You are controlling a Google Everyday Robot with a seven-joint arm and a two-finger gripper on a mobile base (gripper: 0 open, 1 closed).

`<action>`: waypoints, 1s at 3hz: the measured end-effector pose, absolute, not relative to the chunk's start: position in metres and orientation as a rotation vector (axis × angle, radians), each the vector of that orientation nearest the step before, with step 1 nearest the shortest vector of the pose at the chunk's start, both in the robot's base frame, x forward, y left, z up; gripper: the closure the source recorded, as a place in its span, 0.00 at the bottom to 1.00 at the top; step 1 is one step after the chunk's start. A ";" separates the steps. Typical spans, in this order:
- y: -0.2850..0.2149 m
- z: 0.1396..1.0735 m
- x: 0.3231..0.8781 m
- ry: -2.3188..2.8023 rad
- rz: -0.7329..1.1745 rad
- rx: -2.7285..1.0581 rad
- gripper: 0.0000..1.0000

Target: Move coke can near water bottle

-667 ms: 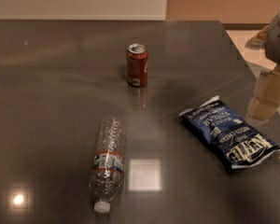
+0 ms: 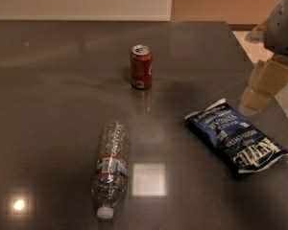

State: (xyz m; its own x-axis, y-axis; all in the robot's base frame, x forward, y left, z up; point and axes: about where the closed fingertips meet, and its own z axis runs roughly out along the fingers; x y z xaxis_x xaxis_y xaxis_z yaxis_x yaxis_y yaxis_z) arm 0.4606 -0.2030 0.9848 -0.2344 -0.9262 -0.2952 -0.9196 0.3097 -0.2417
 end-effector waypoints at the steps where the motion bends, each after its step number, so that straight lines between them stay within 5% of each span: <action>1: -0.182 0.992 0.492 2.173 0.068 -1.563 0.00; 3: -0.122 0.983 0.550 2.120 0.230 -1.452 0.00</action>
Offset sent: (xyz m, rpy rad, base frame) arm 0.0952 0.0783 0.0147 0.2801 -0.0426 -0.0409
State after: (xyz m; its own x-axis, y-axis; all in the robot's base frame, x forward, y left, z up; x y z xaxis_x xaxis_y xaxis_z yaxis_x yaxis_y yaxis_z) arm 0.5497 -0.1222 0.9828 -0.2613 -0.8063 -0.5307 -0.9012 0.4007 -0.1651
